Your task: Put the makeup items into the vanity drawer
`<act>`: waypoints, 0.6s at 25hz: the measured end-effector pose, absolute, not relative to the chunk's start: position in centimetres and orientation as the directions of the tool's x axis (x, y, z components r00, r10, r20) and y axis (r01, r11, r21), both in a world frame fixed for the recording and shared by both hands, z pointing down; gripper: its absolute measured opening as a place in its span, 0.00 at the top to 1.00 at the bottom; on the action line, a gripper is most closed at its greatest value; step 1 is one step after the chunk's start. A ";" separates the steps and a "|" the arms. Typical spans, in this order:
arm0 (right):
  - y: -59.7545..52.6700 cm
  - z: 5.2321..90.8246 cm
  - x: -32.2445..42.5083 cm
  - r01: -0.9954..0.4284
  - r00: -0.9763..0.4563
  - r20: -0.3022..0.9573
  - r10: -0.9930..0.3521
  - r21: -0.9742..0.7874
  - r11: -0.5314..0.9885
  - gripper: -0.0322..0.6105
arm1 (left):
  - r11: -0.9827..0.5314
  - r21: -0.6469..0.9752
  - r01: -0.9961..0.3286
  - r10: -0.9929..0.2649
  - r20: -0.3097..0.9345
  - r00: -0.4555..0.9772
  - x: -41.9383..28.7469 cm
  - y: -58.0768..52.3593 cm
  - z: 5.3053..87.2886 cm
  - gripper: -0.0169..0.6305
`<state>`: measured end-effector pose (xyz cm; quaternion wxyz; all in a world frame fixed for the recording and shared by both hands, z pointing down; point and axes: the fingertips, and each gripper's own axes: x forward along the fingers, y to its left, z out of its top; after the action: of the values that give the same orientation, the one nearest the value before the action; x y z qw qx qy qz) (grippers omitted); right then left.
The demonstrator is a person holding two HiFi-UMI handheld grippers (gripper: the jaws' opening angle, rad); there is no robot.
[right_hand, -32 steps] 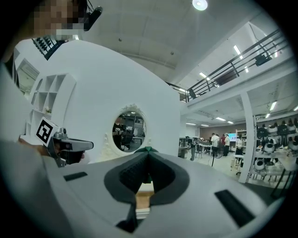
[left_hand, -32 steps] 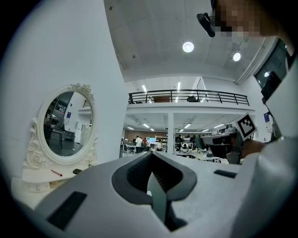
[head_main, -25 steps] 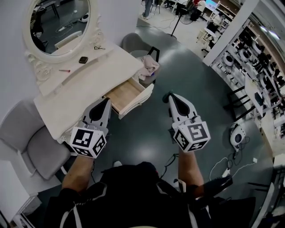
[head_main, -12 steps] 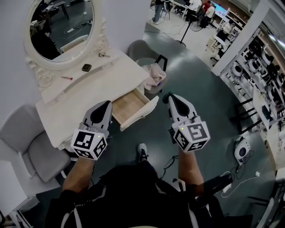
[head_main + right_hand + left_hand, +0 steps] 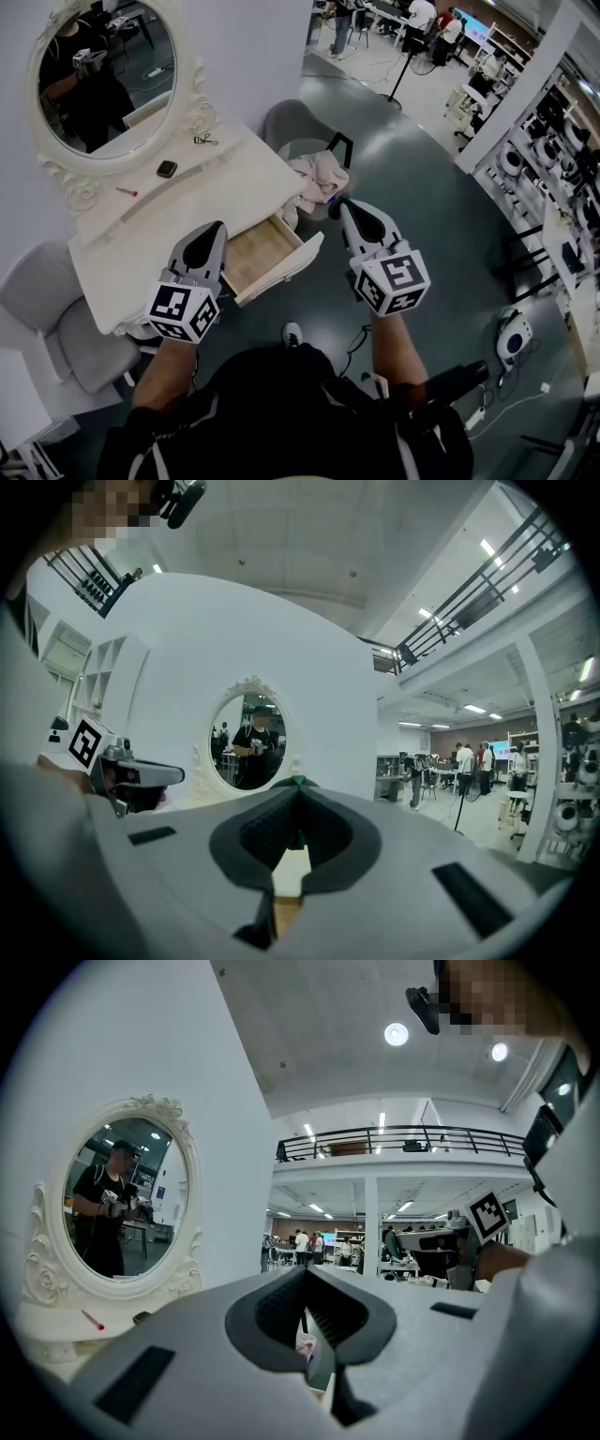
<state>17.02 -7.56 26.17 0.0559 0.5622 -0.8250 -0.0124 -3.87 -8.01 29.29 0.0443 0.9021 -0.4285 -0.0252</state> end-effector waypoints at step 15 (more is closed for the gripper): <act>-16.7 27.5 24.5 -0.869 -0.473 0.106 -0.875 0.109 0.483 0.94 | -0.542 0.112 -0.833 -0.839 -0.007 0.545 3.8 -15.5 30.1 0.97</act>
<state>24.46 -16.68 27.47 0.0735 0.5082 -0.8579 -0.0200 3.83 -15.46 30.14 0.0477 0.8775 -0.4763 -0.0299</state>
